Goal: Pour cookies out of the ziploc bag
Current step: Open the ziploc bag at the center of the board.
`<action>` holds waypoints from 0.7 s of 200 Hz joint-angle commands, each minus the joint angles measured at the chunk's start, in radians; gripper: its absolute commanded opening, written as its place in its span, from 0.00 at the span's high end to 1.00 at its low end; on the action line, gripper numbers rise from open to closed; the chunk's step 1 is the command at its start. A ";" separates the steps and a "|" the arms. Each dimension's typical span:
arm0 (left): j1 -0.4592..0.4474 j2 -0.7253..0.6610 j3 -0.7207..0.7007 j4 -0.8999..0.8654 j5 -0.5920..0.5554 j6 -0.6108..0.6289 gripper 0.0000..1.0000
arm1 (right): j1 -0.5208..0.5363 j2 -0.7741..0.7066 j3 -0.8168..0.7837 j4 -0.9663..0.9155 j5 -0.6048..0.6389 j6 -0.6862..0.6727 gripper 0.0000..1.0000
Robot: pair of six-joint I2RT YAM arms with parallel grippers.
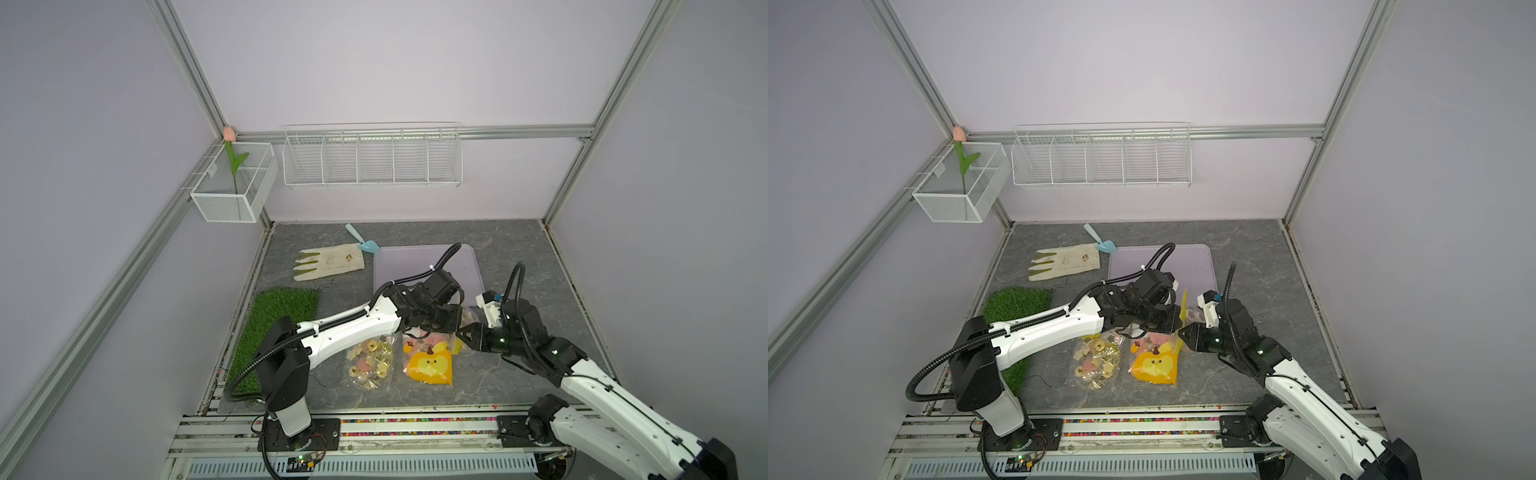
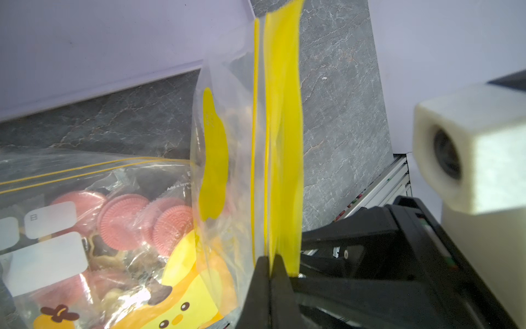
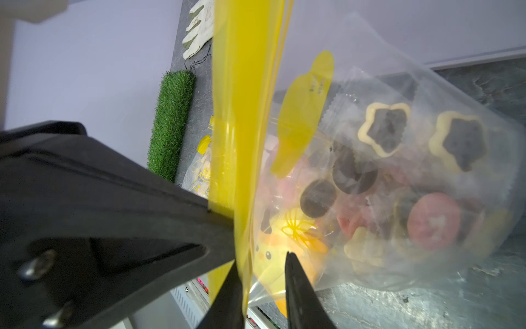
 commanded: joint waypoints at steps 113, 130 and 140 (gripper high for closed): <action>0.003 -0.034 -0.005 0.043 0.033 -0.024 1.00 | 0.007 0.043 -0.015 0.073 -0.026 0.031 0.79; 0.004 -0.034 -0.009 0.044 0.036 -0.024 1.00 | 0.008 0.042 -0.019 0.094 -0.035 0.039 0.82; 0.004 -0.035 -0.011 0.044 0.035 -0.025 1.00 | 0.008 0.040 -0.019 0.099 -0.033 0.041 0.85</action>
